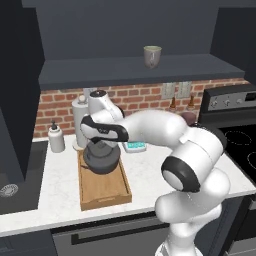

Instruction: Pick the kettle from the counter and place it on the tray. Then pick the mug from the cabinet and place it on the tray. Then close the cabinet doors.

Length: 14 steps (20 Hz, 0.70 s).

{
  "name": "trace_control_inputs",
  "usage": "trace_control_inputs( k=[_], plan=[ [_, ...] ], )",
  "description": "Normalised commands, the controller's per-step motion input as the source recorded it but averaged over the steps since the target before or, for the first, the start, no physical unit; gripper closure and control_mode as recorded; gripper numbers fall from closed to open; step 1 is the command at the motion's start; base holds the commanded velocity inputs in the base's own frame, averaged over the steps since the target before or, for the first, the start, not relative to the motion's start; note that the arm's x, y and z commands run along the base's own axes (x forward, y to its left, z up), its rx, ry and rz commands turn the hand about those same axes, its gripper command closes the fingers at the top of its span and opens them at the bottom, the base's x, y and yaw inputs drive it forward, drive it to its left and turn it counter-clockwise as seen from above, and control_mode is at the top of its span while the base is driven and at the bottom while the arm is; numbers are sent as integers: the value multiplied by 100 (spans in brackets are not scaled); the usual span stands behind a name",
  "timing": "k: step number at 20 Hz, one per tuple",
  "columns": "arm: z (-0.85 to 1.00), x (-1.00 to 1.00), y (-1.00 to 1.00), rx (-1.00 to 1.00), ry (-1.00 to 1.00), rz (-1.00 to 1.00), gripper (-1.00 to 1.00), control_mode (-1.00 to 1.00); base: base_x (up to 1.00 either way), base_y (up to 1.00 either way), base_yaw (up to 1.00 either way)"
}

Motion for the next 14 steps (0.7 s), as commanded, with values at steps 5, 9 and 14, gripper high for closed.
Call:
trace_control_inputs(
  k=[5,9,14],
  plan=[
    [-4,0,0,0,0,3,-100,-100,0,0,0],
    [0,-8,0,0,-4,7,-100,-100,0,0,0],
    [0,-31,0,0,-12,12,-100,-100,0,0,0]
  ],
)
